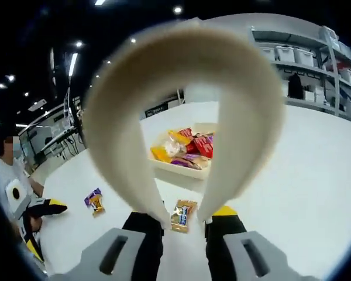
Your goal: Place the target food into the container with the food tongs after gripping and lifting it, then release it inside without dropping or visibly crushing the food.
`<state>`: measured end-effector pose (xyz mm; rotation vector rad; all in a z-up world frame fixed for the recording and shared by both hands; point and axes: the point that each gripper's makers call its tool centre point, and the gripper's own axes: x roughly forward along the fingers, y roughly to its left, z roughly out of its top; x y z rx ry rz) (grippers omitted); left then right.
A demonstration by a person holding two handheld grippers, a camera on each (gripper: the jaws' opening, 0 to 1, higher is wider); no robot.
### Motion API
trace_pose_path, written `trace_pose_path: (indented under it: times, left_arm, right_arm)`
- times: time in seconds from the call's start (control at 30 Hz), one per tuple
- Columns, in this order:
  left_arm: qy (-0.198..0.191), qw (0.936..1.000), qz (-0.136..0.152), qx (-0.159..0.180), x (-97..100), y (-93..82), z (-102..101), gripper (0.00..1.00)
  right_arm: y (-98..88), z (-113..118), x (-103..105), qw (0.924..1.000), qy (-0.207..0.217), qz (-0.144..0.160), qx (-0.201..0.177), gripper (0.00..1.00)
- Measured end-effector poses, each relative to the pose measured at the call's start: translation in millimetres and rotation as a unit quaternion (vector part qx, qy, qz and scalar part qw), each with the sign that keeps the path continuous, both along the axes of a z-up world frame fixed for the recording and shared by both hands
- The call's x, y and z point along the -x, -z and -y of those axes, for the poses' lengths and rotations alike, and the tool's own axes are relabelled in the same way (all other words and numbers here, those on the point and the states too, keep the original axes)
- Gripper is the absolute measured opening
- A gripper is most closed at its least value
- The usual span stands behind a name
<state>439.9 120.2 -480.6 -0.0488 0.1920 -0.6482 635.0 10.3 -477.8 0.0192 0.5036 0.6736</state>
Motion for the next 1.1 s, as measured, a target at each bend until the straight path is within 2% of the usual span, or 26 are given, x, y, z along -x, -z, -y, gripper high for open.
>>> trace_pose_path:
  times: [0.07,0.13,0.17,0.23,0.37,0.5,0.53,0.57,0.6,0.63,0.67,0.73,0.77,0.87,1.1]
  left_arm:
    - [-0.001,1.0,-0.001,0.001,-0.3,-0.1,-0.1,0.83]
    - [-0.001,1.0,-0.001,0.002,-0.7,-0.1,-0.5,0.83]
    - [-0.001,1.0,0.0,0.003,-0.8,-0.4,-0.5,0.83]
    - [0.0,1.0,-0.001,0.002,-0.8,0.1,0.0,0.83]
    - [0.001,1.0,-0.002,0.004,-0.9,-0.2,-0.1,0.83]
    - [-0.002,1.0,0.001,0.004,-1.0,-0.9,-0.4,0.83]
    - [-0.002,1.0,0.0,0.004,-1.1,-0.8,-0.6,0.83]
    - [-0.002,1.0,0.0,0.003,-1.2,-0.6,-0.7,0.83]
    - [-0.002,1.0,0.0,0.003,-1.2,-0.4,-0.6,0.83]
    - [-0.002,1.0,0.0,0.003,-1.2,-0.3,-0.7,0.83]
    - [-0.001,1.0,0.0,0.002,-1.0,-0.2,-0.5,0.83]
    - [0.0,1.0,0.0,0.002,-0.8,-0.1,-0.2,0.83]
    - [0.001,1.0,0.0,0.001,-0.6,0.1,0.0,0.83]
    - [0.002,1.0,0.0,0.001,-0.3,0.0,0.3,0.83]
    - [0.001,1.0,0.003,0.001,-0.4,-0.5,0.4,0.84]
  right_arm:
    - [4.5,1.5,-3.8,0.9992,0.002,0.014,0.036,0.2]
    - [6.5,-1.2,-7.2,0.9997,0.017,-0.01,0.011,0.2]
    - [5.1,-0.2,-10.9,0.9998,0.021,-0.007,0.004,0.2]
    - [8.6,4.3,-14.4,0.9994,0.03,-0.007,0.016,0.21]
    - [8.4,2.9,-12.6,0.9992,0.036,-0.017,-0.005,0.2]
    - [12.1,7.4,-12.3,0.9985,0.026,-0.005,0.048,0.12]
    - [10.5,6.4,-12.0,0.9989,0.027,-0.018,0.033,0.1]
    - [11.4,6.6,-8.6,0.9978,0.044,-0.049,0.01,0.07]
    - [7.6,11.4,-11.4,0.9974,0.055,-0.046,0.005,0.06]
    - [4.1,12.2,-13.7,0.9983,0.048,-0.032,0.004,0.06]
    - [2.8,12.8,-13.2,0.9984,0.047,-0.032,0.002,0.07]
    - [-6.7,11.7,-8.9,0.9981,0.045,-0.033,-0.028,0.07]
    - [-10.9,13.5,-9.0,0.9981,0.048,-0.025,-0.029,0.07]
    - [-32.9,12.8,-9.9,0.9976,0.045,-0.011,-0.051,0.07]
    - [-61.4,2.6,-29.1,0.9977,0.033,0.005,-0.059,0.08]
